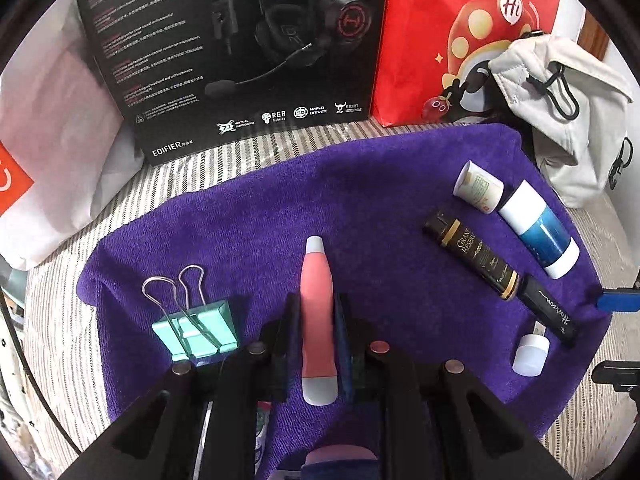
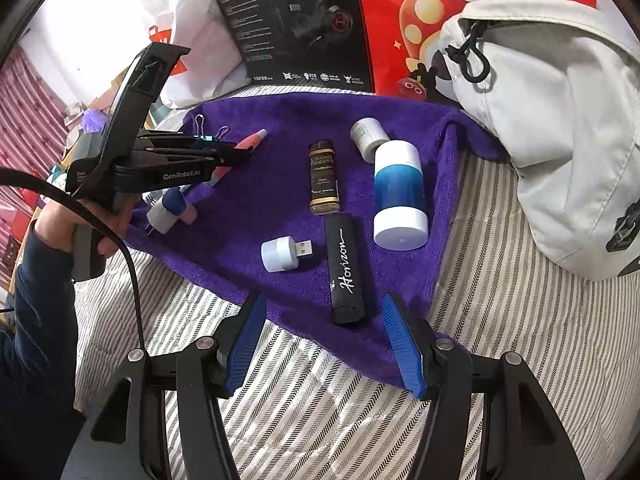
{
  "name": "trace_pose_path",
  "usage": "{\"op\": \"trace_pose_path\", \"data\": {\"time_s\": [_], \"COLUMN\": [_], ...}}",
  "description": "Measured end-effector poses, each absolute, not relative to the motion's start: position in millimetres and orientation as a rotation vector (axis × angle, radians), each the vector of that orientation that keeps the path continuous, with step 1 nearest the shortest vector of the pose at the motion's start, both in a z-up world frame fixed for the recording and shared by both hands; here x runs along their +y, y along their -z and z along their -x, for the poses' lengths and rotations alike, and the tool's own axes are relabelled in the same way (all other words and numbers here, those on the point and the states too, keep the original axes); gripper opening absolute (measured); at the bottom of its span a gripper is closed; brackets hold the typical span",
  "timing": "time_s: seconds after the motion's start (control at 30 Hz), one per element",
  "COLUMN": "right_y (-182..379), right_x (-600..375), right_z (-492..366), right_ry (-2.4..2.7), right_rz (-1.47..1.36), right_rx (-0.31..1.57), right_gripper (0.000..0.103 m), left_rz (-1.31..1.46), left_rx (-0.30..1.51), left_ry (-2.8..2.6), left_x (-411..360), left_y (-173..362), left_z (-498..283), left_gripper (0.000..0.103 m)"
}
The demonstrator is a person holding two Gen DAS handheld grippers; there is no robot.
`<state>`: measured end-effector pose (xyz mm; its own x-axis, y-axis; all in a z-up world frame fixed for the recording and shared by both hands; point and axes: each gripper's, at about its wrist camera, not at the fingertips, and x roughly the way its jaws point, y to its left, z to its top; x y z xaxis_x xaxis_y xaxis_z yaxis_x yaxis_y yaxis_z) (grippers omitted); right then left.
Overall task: Organize rigid objects
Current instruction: 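Open the right tool to release the USB light while the left tool releases the pink tube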
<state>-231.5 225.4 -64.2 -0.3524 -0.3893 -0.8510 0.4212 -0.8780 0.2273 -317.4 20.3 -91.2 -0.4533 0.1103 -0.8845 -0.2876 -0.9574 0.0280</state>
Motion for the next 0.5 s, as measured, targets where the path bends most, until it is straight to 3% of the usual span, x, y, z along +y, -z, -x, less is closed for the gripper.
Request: {"op": "trace_pose_path", "data": {"time_s": [0.2,0.37,0.5], "right_y": [61,54,49], "right_x": [224,229,237], "right_z": [225,212,197], "right_ry": [2.243,2.269,2.329], "right_rz": [-1.389,-1.380,-1.385], "right_rx": [0.039,0.016,0.003], "right_gripper": [0.060,0.061,0.067], "left_rz": [1.496,1.511,1.494], "left_rx": [0.291,0.288,0.262], "left_ry": [-2.485,-2.504,-2.529], "left_x": [25,24,24], "left_y": [92,91,81], "left_z": [314,310,304], "left_gripper": [0.018,0.036,0.036]}}
